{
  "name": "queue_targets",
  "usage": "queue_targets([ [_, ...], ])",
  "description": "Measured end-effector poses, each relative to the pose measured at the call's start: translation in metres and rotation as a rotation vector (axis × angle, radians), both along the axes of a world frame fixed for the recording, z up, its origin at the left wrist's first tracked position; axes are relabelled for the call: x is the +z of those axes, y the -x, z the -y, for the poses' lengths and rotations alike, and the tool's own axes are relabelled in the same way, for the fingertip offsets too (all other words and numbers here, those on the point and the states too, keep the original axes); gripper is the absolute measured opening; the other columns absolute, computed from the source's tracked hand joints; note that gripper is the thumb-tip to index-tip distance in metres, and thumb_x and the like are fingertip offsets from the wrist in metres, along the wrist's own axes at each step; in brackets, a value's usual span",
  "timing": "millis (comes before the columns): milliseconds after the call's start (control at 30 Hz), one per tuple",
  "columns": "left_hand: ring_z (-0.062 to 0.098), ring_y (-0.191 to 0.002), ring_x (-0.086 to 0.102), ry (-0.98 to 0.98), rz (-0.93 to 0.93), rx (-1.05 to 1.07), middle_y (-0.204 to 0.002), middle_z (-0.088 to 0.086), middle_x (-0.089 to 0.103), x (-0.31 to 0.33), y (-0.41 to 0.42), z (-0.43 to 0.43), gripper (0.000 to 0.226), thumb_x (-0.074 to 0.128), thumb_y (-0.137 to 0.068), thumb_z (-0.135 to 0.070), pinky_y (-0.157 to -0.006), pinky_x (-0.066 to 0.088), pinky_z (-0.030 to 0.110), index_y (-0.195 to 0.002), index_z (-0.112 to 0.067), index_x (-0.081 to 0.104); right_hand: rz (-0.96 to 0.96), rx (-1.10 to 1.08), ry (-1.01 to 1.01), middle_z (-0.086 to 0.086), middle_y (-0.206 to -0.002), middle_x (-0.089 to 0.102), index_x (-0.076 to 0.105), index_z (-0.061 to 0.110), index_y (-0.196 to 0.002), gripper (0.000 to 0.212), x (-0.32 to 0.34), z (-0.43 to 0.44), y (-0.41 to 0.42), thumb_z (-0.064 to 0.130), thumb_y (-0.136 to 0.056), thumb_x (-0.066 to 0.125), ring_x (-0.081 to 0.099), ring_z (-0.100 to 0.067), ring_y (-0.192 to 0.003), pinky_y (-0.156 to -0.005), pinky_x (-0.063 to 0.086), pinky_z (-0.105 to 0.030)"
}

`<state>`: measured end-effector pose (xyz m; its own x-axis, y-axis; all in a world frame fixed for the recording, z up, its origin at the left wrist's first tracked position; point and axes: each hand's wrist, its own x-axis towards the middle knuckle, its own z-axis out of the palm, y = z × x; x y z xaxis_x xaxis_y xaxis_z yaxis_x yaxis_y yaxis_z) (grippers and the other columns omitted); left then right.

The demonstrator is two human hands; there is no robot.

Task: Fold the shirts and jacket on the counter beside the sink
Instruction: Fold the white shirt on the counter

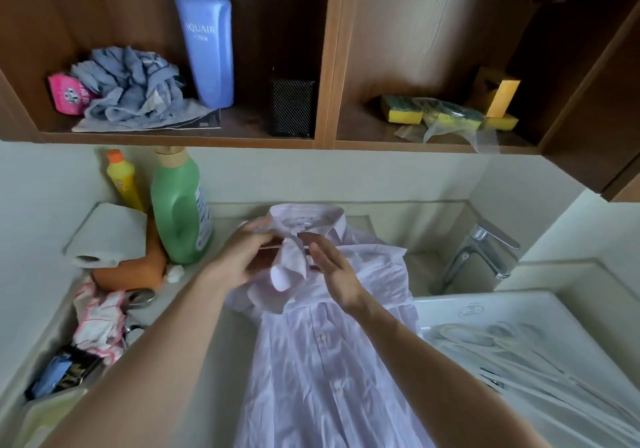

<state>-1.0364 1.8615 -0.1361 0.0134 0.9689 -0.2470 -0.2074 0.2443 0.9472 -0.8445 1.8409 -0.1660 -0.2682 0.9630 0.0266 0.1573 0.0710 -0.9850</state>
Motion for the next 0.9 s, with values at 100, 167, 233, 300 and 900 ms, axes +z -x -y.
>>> queue_targets([
  [100,0.03,-0.087,0.073,0.085,0.185,-0.079,-0.101,0.018,0.075,0.001,-0.026,-0.01,0.028,0.046,-0.103,-0.016,-0.067,0.058,0.036,-0.107,-0.025,0.072,0.0,0.141,0.093,0.017,-0.153,0.039,0.028,0.041,-0.152,0.071,0.007,-0.001,-0.014,0.06,-0.09,0.057,0.038,0.004,-0.137,-0.108,0.035,-0.017],
  [167,0.034,-0.097,0.071,0.104,0.187,-0.132,-0.11,0.022,0.072,-0.005,-0.042,-0.012,0.027,0.043,-0.105,-0.015,-0.076,0.056,0.04,-0.122,-0.026,0.061,0.077,0.198,0.119,0.019,-0.149,0.037,0.008,0.038,-0.155,0.087,0.003,-0.008,-0.021,0.042,-0.091,0.067,0.037,0.01,-0.133,-0.104,0.036,-0.014],
  [233,0.036,-0.101,0.071,0.09,0.116,-0.184,-0.112,0.023,0.072,-0.016,-0.053,-0.013,0.031,0.044,-0.104,-0.009,-0.076,0.056,0.039,-0.128,-0.025,0.056,0.138,0.127,0.159,0.013,-0.127,0.052,0.018,0.031,-0.15,0.08,-0.003,-0.017,-0.026,0.018,-0.091,0.07,0.055,0.005,-0.115,-0.091,0.044,-0.011],
  [300,0.034,-0.1,0.072,0.059,-0.051,-0.184,-0.11,0.017,0.074,-0.027,-0.054,-0.012,0.034,0.048,-0.101,-0.004,-0.082,0.056,0.04,-0.128,-0.023,0.057,0.188,-0.035,0.152,-0.002,-0.109,0.063,0.045,0.018,-0.138,0.05,-0.007,-0.029,-0.033,0.001,-0.092,0.056,0.064,-0.012,-0.095,-0.077,0.048,-0.017],
  [900,0.033,-0.125,0.051,0.265,-0.976,-0.065,-0.14,0.016,0.041,-0.112,0.011,-0.001,0.086,0.083,-0.076,-0.041,-0.103,0.046,0.038,-0.145,-0.018,0.039,1.12,-0.209,0.173,-0.006,-0.121,0.066,0.065,0.022,-0.118,0.037,-0.04,-0.152,-0.181,0.028,-0.081,0.071,0.064,-0.028,-0.108,-0.086,0.052,-0.031],
])
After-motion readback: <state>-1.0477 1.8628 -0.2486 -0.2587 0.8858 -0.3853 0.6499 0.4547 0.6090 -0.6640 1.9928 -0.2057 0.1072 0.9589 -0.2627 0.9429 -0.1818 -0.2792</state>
